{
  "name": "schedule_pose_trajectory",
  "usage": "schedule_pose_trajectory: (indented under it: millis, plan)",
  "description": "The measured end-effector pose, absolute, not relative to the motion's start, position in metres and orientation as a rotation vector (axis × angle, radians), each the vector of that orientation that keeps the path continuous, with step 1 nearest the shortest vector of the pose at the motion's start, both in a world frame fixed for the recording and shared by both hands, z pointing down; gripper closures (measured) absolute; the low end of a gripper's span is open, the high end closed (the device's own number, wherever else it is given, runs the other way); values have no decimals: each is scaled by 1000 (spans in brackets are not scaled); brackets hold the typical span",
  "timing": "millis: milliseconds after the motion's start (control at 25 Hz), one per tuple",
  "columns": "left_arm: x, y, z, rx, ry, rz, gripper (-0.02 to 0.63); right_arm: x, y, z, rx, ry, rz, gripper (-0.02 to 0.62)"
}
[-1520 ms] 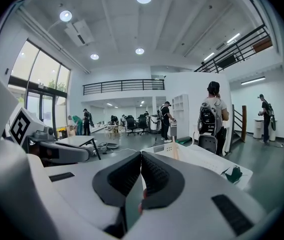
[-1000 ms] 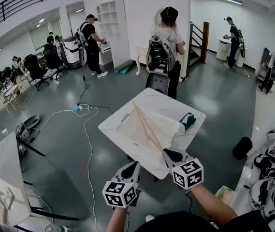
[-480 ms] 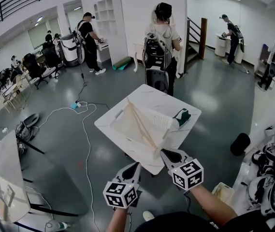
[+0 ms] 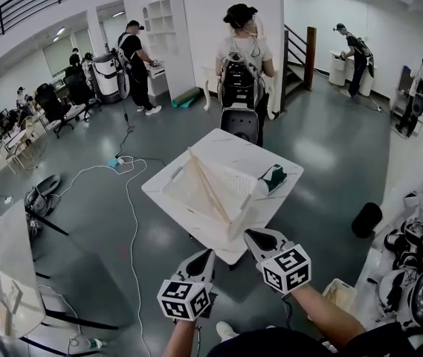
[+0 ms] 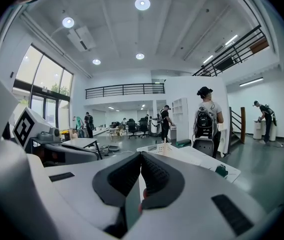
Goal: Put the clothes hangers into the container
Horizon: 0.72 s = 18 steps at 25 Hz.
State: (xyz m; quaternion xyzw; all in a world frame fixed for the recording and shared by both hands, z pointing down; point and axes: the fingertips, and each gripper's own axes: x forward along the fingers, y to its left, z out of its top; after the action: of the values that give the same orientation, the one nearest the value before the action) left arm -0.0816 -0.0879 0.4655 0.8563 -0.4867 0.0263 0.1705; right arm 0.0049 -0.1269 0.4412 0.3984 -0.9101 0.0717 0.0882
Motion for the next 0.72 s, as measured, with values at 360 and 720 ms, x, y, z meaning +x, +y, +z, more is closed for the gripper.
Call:
schedule_pose_trajectory:
  millis: [360, 720]
  plan:
    - [-74, -71, 460, 2433, -1420, 65, 601, 12, -111, 435, 1163, -2743, 181, 577]
    - [-74, -60, 460, 2428, -1440, 86, 601, 11, -102, 438, 1146, -2733, 196, 577]
